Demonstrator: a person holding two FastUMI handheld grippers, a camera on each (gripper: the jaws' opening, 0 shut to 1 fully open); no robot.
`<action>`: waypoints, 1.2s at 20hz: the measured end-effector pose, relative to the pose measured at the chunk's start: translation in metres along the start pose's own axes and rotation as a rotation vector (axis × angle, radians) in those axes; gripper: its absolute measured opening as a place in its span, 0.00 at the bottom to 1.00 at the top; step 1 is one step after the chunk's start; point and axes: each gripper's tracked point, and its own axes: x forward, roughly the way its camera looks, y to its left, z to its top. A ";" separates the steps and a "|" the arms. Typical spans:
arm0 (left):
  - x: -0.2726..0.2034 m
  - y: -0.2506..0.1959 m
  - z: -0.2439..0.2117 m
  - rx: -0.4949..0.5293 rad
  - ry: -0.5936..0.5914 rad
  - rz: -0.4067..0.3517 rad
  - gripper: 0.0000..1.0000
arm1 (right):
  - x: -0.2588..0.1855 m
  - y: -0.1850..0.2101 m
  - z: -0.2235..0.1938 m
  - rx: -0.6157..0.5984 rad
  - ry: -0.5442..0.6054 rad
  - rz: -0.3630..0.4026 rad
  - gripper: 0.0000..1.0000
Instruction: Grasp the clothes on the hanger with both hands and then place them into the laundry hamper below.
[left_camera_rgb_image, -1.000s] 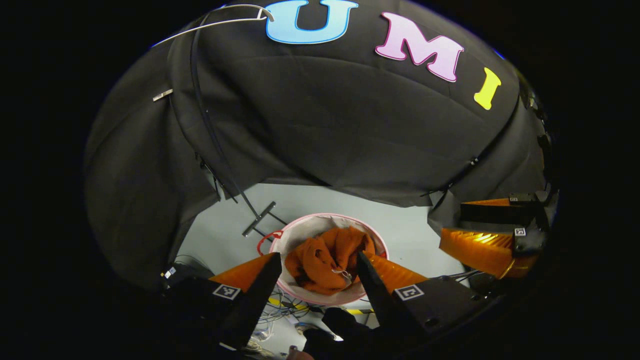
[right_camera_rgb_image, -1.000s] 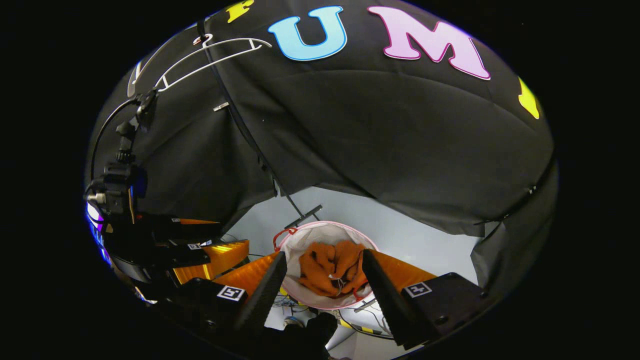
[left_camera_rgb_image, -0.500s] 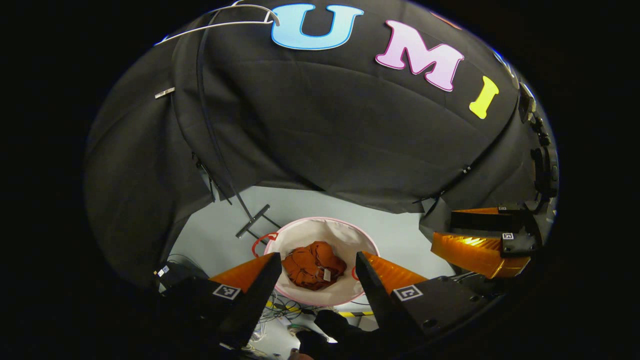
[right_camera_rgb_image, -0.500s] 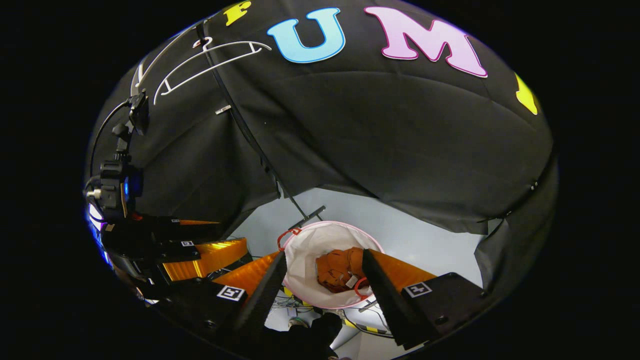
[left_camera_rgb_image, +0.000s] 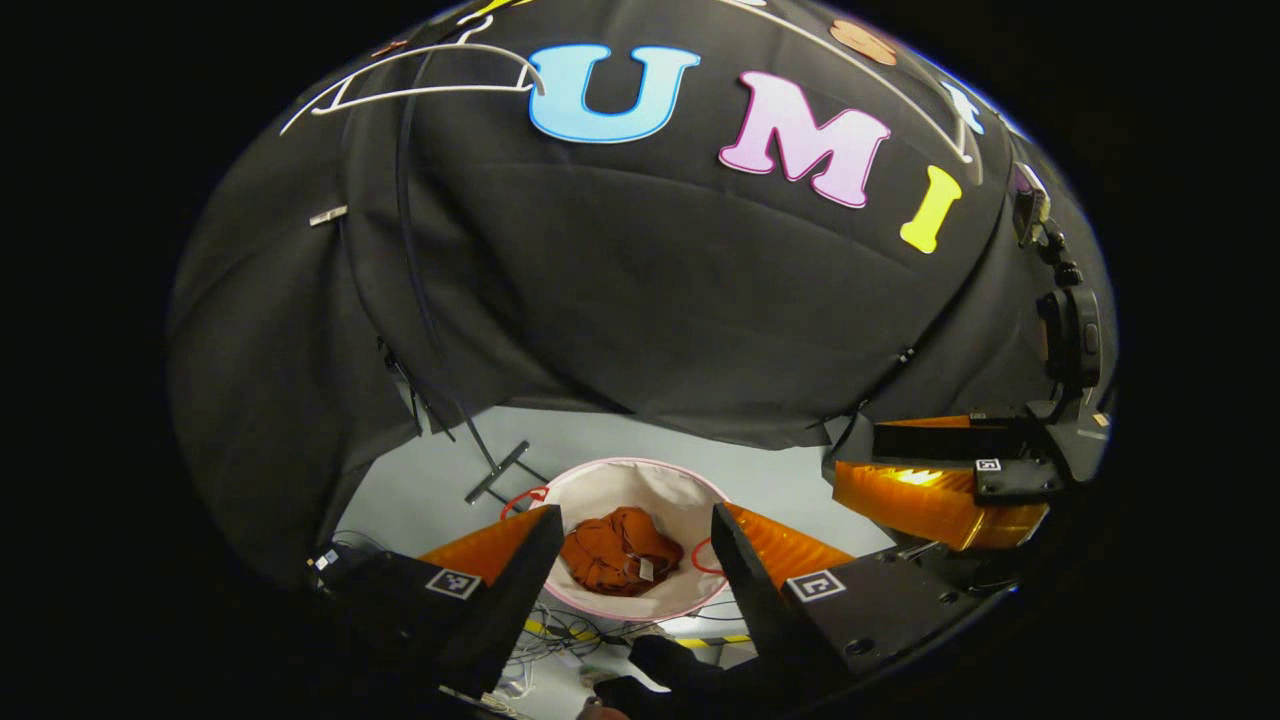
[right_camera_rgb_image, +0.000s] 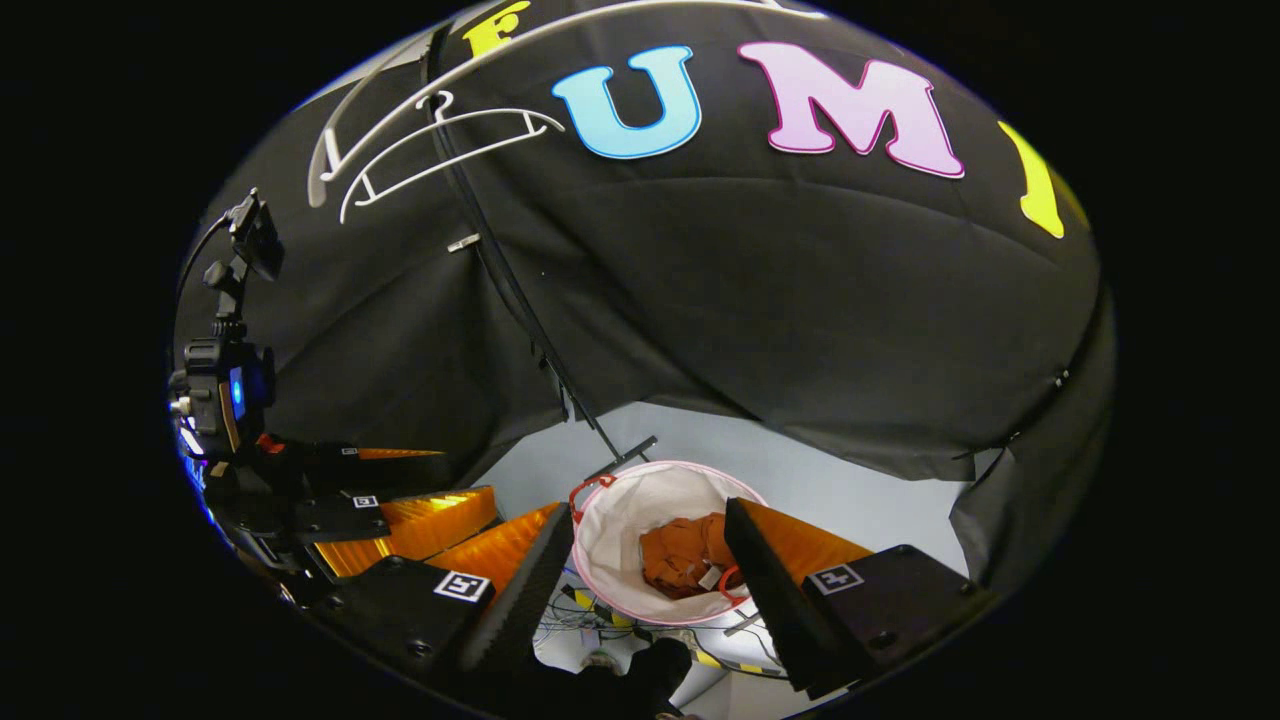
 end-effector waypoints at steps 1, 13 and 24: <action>-0.011 0.000 0.000 0.009 -0.015 -0.007 0.94 | -0.009 0.004 -0.001 -0.004 -0.013 -0.007 0.99; -0.186 0.001 0.040 0.158 -0.362 -0.134 0.94 | -0.170 0.097 0.042 -0.080 -0.446 -0.116 0.99; -0.360 0.015 0.074 0.188 -0.794 -0.239 0.90 | -0.333 0.178 0.073 -0.104 -0.836 -0.207 0.99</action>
